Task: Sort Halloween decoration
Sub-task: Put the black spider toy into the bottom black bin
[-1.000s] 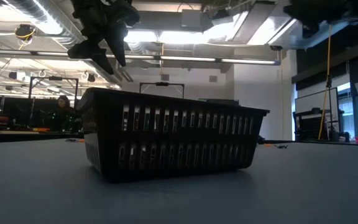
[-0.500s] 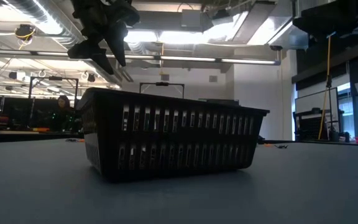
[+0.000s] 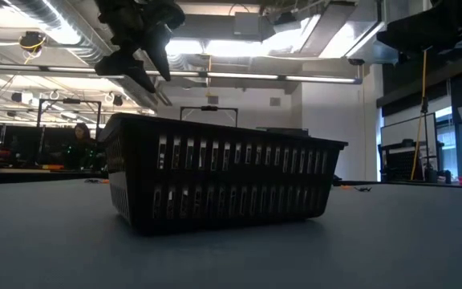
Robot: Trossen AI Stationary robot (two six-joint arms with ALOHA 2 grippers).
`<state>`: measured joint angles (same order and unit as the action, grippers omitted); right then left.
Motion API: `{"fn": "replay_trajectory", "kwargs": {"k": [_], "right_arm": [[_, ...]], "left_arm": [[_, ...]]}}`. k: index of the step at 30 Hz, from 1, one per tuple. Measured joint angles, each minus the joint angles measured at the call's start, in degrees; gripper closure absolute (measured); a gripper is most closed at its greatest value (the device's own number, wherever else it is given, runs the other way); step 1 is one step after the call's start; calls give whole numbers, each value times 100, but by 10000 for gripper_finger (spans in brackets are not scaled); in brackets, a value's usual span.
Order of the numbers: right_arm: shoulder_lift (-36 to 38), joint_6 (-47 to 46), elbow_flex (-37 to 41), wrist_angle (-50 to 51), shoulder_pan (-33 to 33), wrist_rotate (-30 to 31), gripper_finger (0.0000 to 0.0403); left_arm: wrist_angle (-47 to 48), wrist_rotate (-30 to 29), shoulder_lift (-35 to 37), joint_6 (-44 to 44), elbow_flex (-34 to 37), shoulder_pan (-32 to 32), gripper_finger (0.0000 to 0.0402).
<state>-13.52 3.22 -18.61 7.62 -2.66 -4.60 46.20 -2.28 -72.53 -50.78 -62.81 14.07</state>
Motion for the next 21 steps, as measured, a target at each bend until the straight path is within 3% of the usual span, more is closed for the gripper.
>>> {"fn": "replay_trajectory", "kwargs": {"k": [21], "right_arm": [[0, -4, 0, 4, 0, 4, 276]], "left_arm": [[-44, -17, 0, -2, 0, 0, 226]]}}
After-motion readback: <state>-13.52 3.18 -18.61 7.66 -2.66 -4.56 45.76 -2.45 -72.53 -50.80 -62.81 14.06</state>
